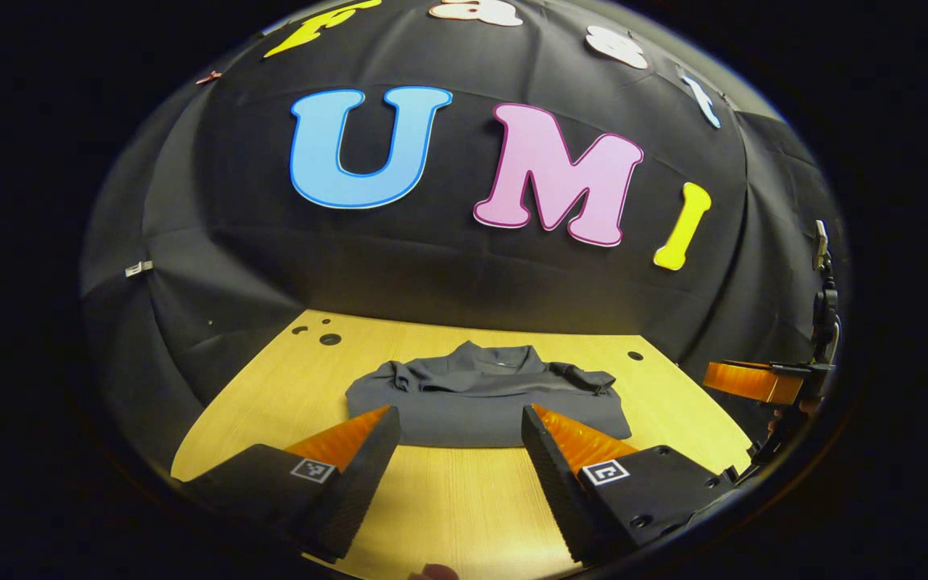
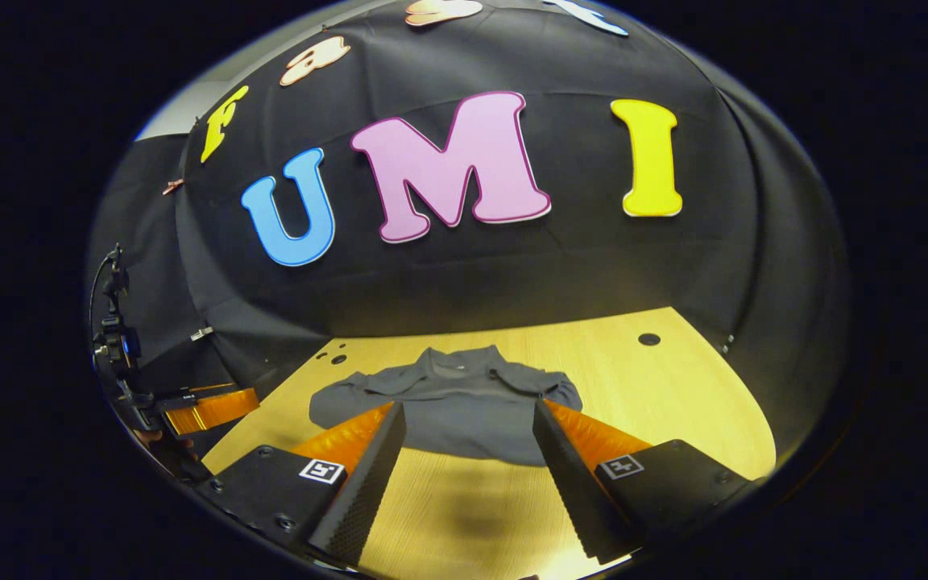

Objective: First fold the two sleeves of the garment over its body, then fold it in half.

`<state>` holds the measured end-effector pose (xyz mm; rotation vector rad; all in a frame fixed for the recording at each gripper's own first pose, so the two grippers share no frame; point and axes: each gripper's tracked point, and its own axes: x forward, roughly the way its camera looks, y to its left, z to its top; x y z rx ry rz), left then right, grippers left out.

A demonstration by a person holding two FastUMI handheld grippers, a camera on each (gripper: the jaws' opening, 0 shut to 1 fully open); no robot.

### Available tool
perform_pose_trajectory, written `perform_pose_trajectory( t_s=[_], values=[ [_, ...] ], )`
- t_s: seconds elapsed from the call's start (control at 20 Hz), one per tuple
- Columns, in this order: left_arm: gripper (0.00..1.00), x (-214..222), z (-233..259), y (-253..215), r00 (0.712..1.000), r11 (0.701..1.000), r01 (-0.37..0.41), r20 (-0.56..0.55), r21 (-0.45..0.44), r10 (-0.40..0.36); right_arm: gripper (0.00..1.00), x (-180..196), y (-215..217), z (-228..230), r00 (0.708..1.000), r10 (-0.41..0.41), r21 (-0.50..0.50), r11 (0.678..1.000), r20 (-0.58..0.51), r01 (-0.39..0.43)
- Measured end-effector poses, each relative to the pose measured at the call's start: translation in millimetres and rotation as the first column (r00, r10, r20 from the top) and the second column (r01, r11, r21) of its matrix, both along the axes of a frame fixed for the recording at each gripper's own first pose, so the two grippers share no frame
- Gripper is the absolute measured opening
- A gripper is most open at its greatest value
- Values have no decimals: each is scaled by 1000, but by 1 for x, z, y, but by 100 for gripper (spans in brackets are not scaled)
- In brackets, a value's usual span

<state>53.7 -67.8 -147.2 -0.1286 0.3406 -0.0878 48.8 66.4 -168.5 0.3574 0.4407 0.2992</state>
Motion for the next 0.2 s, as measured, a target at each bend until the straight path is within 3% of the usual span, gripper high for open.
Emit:
perform_pose_trajectory(
  t_s=[0.2],
  values=[
    [95,-17,-17,-6,999,1000,-28,-38,-10,28,98,-15,-1,-19,998,31,-17,999,-56,-32]
  ],
)
